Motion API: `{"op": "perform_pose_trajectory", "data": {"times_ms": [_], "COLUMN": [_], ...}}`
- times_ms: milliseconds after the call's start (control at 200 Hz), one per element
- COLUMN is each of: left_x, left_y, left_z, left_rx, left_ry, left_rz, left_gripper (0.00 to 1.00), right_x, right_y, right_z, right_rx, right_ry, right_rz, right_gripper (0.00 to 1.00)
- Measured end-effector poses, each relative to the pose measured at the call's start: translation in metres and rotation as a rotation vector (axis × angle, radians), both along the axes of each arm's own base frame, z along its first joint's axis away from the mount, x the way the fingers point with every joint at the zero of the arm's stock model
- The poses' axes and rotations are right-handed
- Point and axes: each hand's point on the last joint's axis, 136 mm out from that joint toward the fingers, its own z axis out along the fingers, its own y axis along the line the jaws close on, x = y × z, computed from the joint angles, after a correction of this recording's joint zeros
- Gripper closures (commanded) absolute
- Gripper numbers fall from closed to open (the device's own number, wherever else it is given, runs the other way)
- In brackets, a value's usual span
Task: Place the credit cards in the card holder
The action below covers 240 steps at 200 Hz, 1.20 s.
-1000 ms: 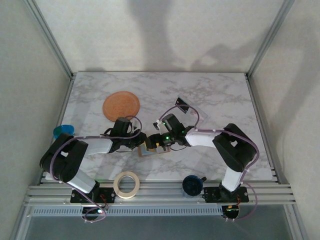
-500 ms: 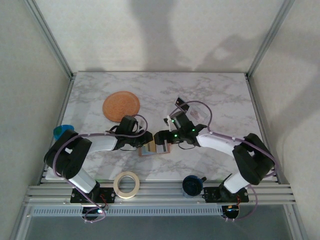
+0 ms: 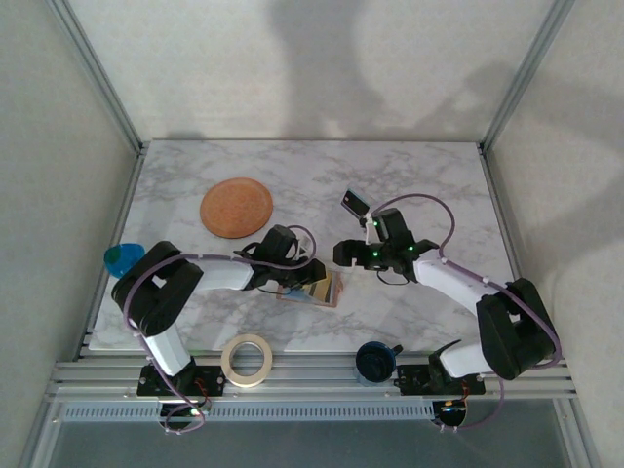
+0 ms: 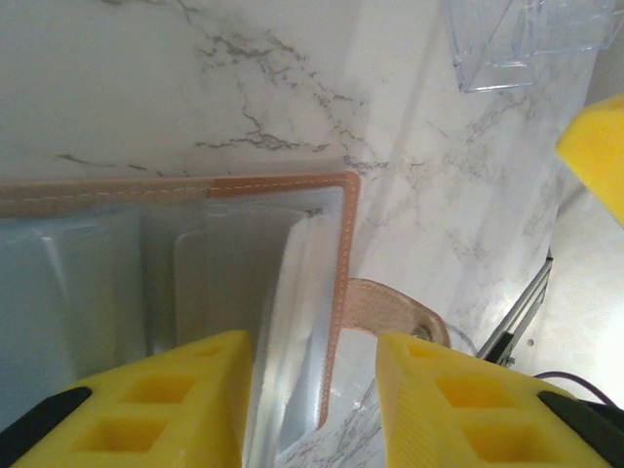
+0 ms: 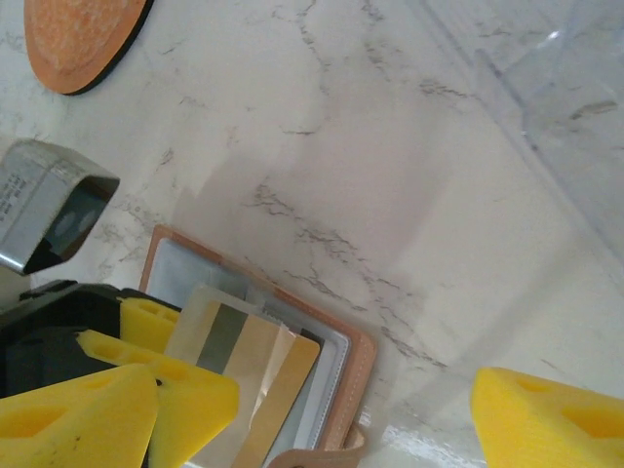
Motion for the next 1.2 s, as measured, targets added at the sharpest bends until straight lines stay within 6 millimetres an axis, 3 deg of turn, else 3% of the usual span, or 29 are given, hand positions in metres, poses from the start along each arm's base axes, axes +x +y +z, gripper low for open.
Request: {"op": "perform_pose_trajectory", "data": {"times_ms": [340, 506, 741, 821, 951, 1201], "left_x": [0.004, 0.005, 0.006, 0.007, 0.01, 0.009], "left_y": [0.01, 0.015, 0.03, 0.034, 0.039, 0.044], "left_z": [-0.008, -0.001, 0.0, 0.0, 0.001, 0.001], "left_rx": [0.077, 0.101, 0.18, 0.198, 0.225, 0.29], "left_ry": [-0.008, -0.041, -0.076, -0.085, -0.104, -0.149], "left_rz": [0.032, 0.031, 0.047, 0.054, 0.067, 0.072], "left_gripper": [0.93, 0.96, 1.0, 1.0, 0.94, 0.81], "right_x": [-0.019, -0.043, -0.077, -0.083, -0.084, -0.076], "right_y": [0.006, 0.013, 0.04, 0.049, 0.057, 0.067], "right_z": [0.005, 0.004, 0.004, 0.004, 0.0, -0.027], "right_rx": [0.059, 0.097, 0.127, 0.148, 0.181, 0.188], "right_ry": [0.047, 0.099, 0.149, 0.171, 0.206, 0.286], "right_rz": [0.078, 0.139, 0.235, 0.244, 0.211, 0.155], "right_gripper": [0.2, 0.22, 0.3, 0.36, 0.56, 0.61]}}
